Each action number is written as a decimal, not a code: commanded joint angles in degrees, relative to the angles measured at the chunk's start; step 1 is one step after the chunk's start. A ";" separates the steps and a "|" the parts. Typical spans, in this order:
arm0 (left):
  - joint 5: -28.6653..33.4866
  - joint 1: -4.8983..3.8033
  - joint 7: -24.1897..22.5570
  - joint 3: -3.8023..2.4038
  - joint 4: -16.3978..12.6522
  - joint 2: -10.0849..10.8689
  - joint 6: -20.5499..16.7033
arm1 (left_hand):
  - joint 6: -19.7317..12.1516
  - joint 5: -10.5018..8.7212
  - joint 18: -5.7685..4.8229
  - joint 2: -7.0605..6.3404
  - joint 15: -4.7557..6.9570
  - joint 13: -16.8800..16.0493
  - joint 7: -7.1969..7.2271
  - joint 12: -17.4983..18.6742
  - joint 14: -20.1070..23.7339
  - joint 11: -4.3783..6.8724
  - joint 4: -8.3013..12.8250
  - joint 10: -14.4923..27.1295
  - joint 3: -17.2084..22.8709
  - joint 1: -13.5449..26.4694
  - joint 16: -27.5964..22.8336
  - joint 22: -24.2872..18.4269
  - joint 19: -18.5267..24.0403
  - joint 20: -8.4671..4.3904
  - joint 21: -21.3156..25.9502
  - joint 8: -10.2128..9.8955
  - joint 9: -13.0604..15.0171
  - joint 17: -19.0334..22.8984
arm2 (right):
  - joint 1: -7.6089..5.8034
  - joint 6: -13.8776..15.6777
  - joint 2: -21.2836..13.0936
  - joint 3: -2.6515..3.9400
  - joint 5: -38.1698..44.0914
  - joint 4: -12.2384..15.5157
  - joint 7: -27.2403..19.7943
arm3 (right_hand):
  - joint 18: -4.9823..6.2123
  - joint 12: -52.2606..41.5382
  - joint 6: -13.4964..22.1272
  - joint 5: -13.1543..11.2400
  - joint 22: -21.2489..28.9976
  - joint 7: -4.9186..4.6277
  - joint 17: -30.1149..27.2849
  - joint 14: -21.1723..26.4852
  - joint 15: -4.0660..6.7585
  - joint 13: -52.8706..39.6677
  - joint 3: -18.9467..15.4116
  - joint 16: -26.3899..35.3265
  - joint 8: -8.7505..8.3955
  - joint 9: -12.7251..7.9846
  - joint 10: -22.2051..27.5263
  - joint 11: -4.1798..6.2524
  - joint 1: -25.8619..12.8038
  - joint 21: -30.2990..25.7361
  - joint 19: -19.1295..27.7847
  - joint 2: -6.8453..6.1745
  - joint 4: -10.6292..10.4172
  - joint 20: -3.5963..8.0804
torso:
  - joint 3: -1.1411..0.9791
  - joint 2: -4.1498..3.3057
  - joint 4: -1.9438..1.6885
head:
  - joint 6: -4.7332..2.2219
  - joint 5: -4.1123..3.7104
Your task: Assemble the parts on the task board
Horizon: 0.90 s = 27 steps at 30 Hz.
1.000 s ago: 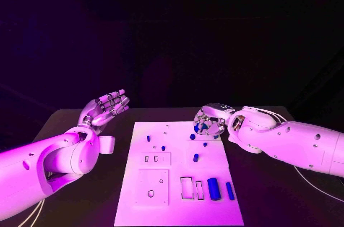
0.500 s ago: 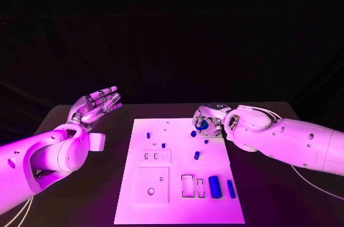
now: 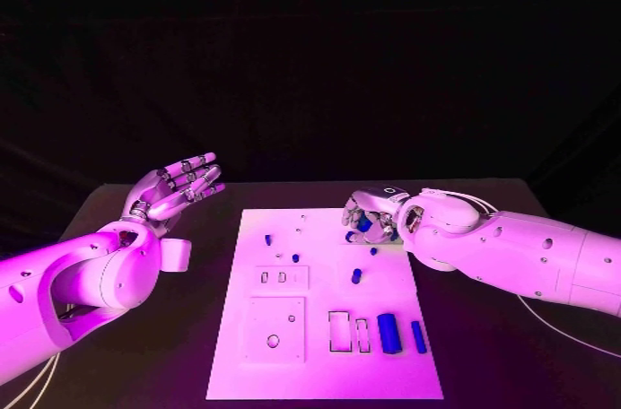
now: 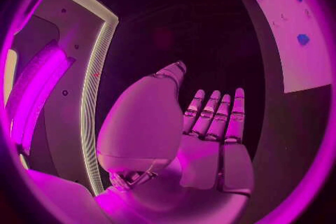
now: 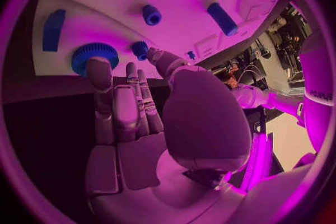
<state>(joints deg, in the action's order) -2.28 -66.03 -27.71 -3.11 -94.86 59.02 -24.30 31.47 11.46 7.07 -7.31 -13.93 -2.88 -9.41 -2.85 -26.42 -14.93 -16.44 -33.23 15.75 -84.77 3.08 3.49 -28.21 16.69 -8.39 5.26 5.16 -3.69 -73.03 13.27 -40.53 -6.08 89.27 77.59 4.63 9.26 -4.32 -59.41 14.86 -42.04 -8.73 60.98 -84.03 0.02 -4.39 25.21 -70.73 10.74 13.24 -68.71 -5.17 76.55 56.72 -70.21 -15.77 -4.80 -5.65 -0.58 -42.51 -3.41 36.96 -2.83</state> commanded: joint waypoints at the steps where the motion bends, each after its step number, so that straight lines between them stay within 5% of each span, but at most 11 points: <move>1: 0.02 -0.21 -0.64 -0.07 -0.52 0.05 1.02 | 0.23 -0.24 -0.65 0.13 0.01 -0.09 -6.77 -0.21 -0.36 -0.09 0.01 -0.48 0.33 0.21 0.11 0.08 -0.39 0.02 -0.32 0.35 0.08 -0.08 | 0.14 -1.47 0.24 -0.03 0.79 -0.22 0.19 | -1.19 -0.30 -0.08 -0.15 -0.93 -0.10 0.58 -1.99 -0.51 -0.13 0.17 -0.78 -0.34 0.14 0.32 0.03 0.69 0.83 -0.59 0.28 -0.45 -0.05 | 0.00 -0.31 -0.08 | 0.26 -0.14; 12: 0.50 -0.36 -1.13 -0.15 -1.27 0.37 0.35 | 0.59 -0.22 -0.62 0.19 -0.01 -0.12 -7.01 -0.23 -0.55 -0.10 0.05 -1.01 0.47 0.10 0.11 0.11 -0.70 0.01 -0.44 0.42 0.14 -0.09 | 0.47 -2.49 0.47 -0.17 0.78 -0.82 0.20 | -1.41 -1.01 -0.53 0.19 -3.23 0.10 1.98 -1.94 -0.35 -0.45 1.26 -2.62 -0.02 0.67 -0.70 0.31 1.59 2.57 -0.99 0.65 -0.69 0.04 | 0.02 -0.67 -0.24 | 0.43 -0.51; 18: 0.87 -0.42 -1.50 -0.27 -1.24 0.31 0.05 | 1.69 -0.18 -0.55 0.36 0.07 -0.21 -7.13 -0.35 -1.22 0.02 0.18 -2.55 1.02 -0.24 0.16 0.15 -1.27 0.00 -0.68 0.71 0.33 -0.17 | 0.58 -1.78 0.57 -0.19 1.04 -0.63 0.03 | -1.47 -2.21 -2.14 -1.24 -4.64 0.94 2.23 -1.65 0.29 -0.97 2.83 -3.37 1.41 1.72 -2.37 0.96 2.68 3.57 -0.84 1.63 -0.56 0.45 | 0.04 -0.75 -0.16 | 0.38 -0.34; 27: 1.10 -0.47 -1.60 -0.33 -1.24 0.47 -0.04 | 2.16 -0.18 -0.52 0.43 0.11 -0.24 -7.10 -0.39 -1.35 0.06 0.24 -3.12 1.27 -0.36 0.16 0.15 -1.34 0.00 -0.72 0.83 0.41 -0.17 | 0.72 3.08 0.25 -0.18 1.53 0.17 -0.49 | -1.89 -3.83 -3.62 -3.47 -8.57 1.52 3.40 -1.67 1.07 -1.99 6.43 -4.97 3.67 3.54 -4.14 1.93 4.97 6.58 -1.29 3.53 1.64 1.05 | -0.02 -0.89 -0.20 | 0.32 -0.20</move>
<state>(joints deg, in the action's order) -1.62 -66.33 -28.22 -3.37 -95.97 59.45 -24.45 33.23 11.49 7.07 -7.31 -13.92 -3.02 -9.69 -3.05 -27.46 -14.92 -16.20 -36.09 16.78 -84.78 3.08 3.58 -28.99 16.68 -8.82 5.72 5.52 -3.80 -72.50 13.63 -40.21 -6.17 89.81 77.51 4.74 8.41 -7.71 -62.75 11.60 -50.30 -7.25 64.34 -83.93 0.77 -5.58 30.97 -75.42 14.14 16.50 -71.46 -4.39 80.50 63.06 -71.64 -13.33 -3.46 -5.01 -0.58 -43.35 -3.59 37.32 -3.08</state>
